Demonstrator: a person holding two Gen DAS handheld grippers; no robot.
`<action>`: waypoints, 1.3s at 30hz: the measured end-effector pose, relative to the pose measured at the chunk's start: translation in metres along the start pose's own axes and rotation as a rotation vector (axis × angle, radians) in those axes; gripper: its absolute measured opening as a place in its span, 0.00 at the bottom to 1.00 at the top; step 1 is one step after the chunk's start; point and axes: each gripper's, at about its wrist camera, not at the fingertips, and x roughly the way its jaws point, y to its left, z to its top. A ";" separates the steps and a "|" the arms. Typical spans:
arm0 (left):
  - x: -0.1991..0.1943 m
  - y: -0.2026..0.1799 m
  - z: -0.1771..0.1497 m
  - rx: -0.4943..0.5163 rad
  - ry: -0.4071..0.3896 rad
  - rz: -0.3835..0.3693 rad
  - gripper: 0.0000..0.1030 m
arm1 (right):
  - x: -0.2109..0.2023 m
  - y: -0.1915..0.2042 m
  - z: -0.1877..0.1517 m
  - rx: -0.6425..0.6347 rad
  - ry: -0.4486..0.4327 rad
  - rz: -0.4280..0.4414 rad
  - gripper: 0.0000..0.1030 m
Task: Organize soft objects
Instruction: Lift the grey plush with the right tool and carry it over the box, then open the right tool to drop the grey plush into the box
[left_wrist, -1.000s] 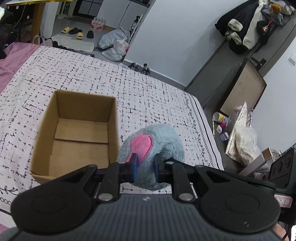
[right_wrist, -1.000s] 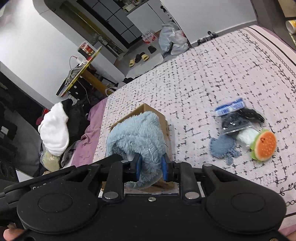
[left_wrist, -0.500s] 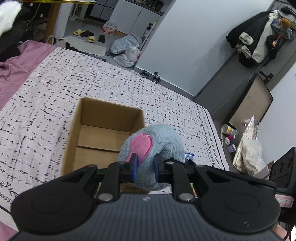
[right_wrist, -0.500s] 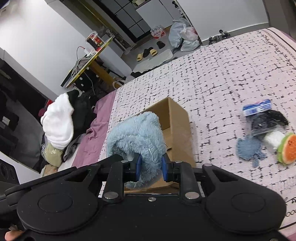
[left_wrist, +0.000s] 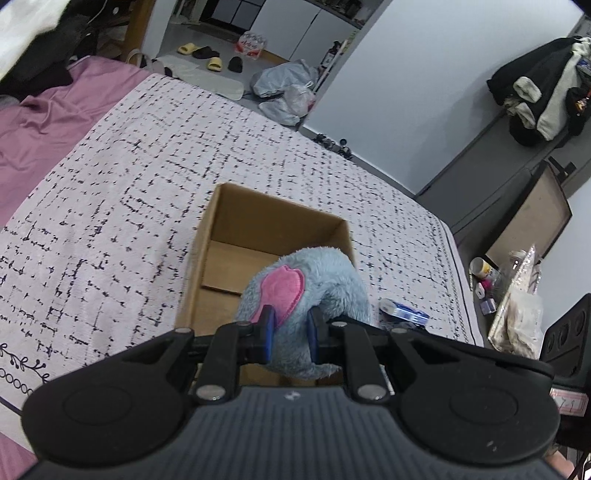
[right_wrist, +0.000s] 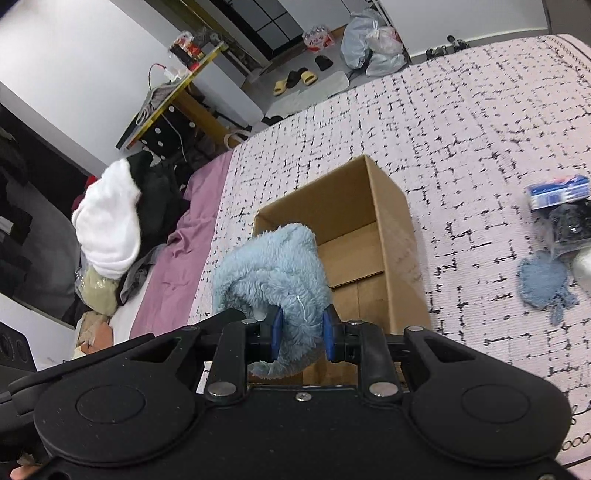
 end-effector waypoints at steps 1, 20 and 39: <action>0.002 0.002 0.001 0.000 0.003 0.007 0.17 | 0.004 0.001 0.000 -0.001 0.007 -0.003 0.22; 0.015 0.017 -0.002 -0.078 0.105 0.147 0.32 | 0.023 0.008 -0.001 -0.032 0.064 -0.074 0.43; -0.022 -0.033 -0.008 0.011 -0.044 0.188 0.84 | -0.050 -0.028 0.001 -0.052 -0.082 -0.068 0.98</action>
